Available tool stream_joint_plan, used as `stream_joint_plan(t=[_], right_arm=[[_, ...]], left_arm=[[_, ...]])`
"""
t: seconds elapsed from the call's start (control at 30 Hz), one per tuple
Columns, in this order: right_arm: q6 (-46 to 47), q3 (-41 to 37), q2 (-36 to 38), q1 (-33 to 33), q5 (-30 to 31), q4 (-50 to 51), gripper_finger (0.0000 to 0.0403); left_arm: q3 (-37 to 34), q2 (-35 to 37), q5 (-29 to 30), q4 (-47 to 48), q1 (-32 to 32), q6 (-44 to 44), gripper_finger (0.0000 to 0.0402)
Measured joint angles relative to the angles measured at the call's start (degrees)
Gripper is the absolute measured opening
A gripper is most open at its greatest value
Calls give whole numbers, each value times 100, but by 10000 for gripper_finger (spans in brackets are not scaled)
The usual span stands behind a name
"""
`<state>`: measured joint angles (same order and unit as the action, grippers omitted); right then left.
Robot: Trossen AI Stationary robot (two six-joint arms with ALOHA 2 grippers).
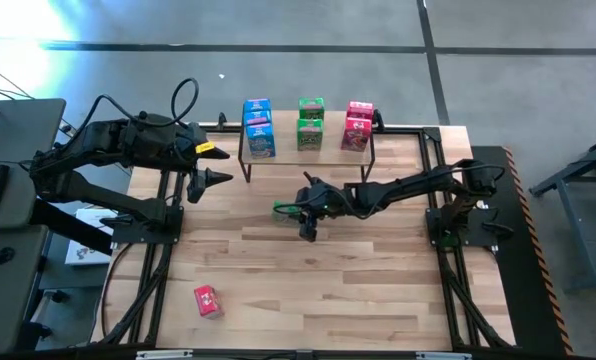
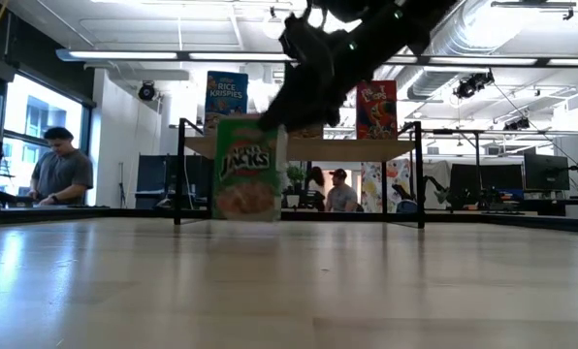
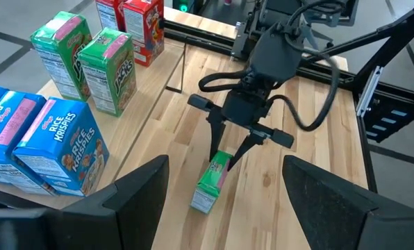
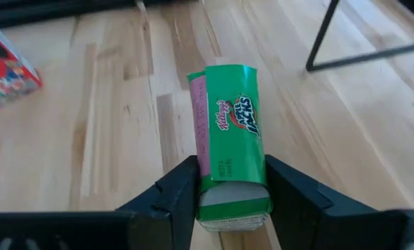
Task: Stack cereal on shelf
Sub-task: Put the green cereal box on the shelf aligned with the other green cereal boxes
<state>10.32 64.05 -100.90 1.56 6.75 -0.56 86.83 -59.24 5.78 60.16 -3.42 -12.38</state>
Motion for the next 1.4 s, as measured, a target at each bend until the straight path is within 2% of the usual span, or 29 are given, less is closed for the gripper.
stream_joint_plan(t=[0.13, 0.37, 0.63, 0.87, 1.17, 1.4], right_arm=[[-29, 322, 0, -2, -96, 243, 145], [-321, 1112, 0, -7, -118, 1314, 144], [-843, 2200, 0, -42, 203, 2645, 144], [-936, 2962, 2, -325, 200, 3350, 144], [-1231, 3633, 13, -637, 196, 4210, 144], [-1531, 3751, 327, -835, 74, 4471, 144]], left_arm=[[1, 0, 0, 2, 2, 0, 273], [1, 0, 0, 2, 1, 8, 273], [2, 0, 0, 2, 2, 13, 273], [0, 0, 2, 2, 1, 208, 273], [2, 0, 11, 0, 2, 411, 273], [0, 0, 410, 0, 2, 518, 273]])
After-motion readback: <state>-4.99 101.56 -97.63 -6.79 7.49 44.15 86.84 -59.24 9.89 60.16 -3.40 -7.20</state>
